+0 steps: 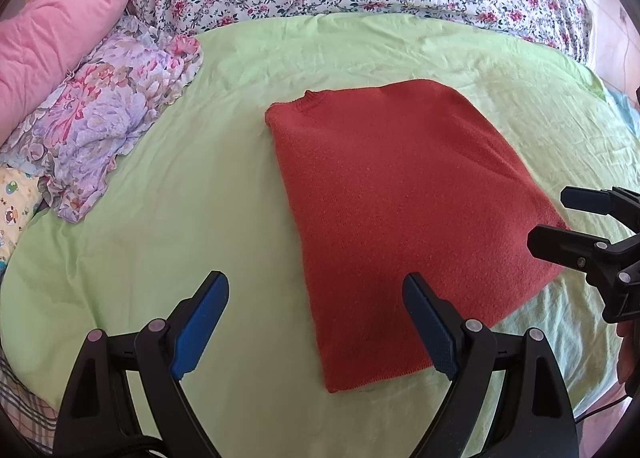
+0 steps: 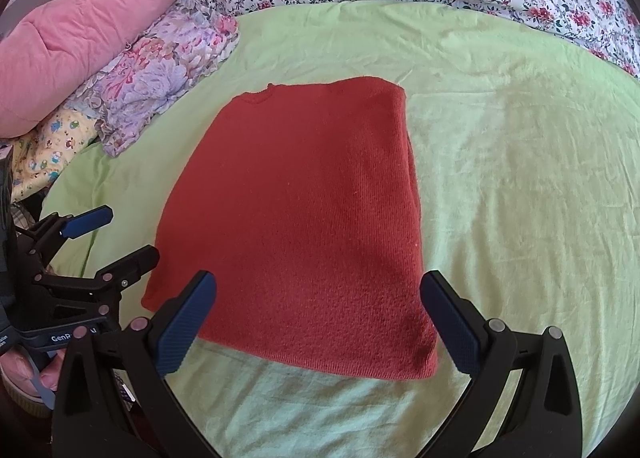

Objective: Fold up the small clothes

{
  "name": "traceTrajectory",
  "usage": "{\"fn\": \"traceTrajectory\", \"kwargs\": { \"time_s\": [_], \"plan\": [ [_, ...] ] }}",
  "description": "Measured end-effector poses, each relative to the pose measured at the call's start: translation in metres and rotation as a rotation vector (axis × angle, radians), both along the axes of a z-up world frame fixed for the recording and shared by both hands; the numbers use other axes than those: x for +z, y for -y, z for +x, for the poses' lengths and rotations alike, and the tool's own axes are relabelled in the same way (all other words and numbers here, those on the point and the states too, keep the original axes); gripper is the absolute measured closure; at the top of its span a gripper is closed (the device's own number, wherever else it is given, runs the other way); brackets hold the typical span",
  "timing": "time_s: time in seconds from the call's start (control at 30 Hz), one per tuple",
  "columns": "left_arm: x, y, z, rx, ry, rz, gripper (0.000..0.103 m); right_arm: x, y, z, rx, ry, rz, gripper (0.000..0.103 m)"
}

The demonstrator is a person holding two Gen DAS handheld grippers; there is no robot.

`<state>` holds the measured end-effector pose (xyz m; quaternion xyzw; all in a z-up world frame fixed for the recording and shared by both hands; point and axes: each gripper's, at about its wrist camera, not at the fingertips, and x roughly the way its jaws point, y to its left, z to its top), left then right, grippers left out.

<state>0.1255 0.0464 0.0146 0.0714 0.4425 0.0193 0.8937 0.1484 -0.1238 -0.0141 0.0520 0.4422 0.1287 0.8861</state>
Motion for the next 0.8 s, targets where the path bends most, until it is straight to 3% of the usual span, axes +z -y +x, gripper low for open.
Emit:
{"fn": "traceTrajectory", "kwargs": {
  "time_s": [0.8],
  "plan": [
    [0.0044, -0.0023, 0.0027, -0.003, 0.012, -0.008, 0.014, 0.0045, 0.0012, 0.0010, -0.005, 0.009, 0.002, 0.001]
  ]
}}
